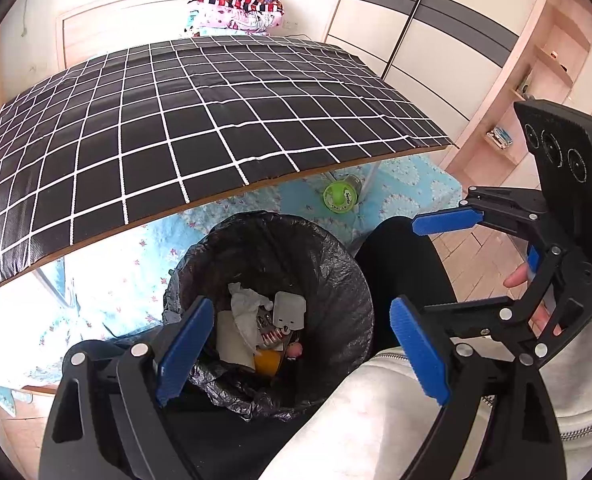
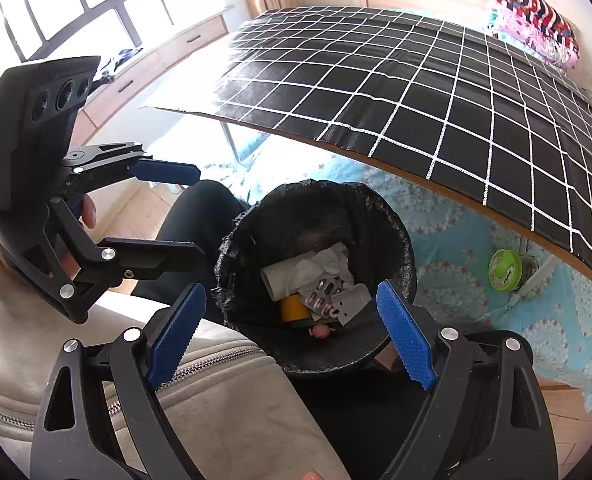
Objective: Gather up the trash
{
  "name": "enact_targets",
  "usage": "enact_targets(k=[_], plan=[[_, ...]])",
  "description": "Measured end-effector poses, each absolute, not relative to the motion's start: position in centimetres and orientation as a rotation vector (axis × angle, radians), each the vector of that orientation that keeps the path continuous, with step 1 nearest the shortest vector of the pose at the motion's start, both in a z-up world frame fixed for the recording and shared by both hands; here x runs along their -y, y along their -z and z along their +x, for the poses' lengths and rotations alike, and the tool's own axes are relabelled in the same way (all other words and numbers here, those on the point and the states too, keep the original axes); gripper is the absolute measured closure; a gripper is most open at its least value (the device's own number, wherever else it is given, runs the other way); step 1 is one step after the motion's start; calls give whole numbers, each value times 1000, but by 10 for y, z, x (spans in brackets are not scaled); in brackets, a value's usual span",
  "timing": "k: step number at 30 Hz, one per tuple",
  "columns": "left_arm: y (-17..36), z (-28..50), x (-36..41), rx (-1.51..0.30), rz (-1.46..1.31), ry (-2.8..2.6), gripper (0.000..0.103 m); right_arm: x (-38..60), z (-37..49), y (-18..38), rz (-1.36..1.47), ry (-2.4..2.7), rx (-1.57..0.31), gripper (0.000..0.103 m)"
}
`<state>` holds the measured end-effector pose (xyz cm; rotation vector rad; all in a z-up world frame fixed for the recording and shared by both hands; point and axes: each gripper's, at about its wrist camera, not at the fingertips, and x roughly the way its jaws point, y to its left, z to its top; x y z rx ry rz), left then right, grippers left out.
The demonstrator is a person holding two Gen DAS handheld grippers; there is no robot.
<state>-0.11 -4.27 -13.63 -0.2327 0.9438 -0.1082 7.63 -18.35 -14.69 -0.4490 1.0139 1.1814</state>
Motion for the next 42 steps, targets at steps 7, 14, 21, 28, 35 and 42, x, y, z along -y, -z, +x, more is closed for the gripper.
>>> enact_targets(k=[7, 14, 21, 28, 35, 42], plan=[[135, -2, 45, -936, -226, 115, 16, 182, 76, 148, -452, -1181, -1017, 16], [135, -3, 47, -931, -225, 119, 16, 183, 76, 148, -453, -1180, -1013, 16], [133, -2, 47, -928, -223, 115, 16, 182, 75, 147, -449, -1182, -1012, 16], [133, -2, 47, -928, -224, 114, 16, 182, 75, 145, -450, -1184, -1007, 16], [133, -2, 48, -928, -223, 115, 16, 182, 74, 145, -450, -1182, -1004, 16], [133, -2, 48, -929, -223, 112, 16, 182, 74, 143, -452, -1179, -1002, 16]])
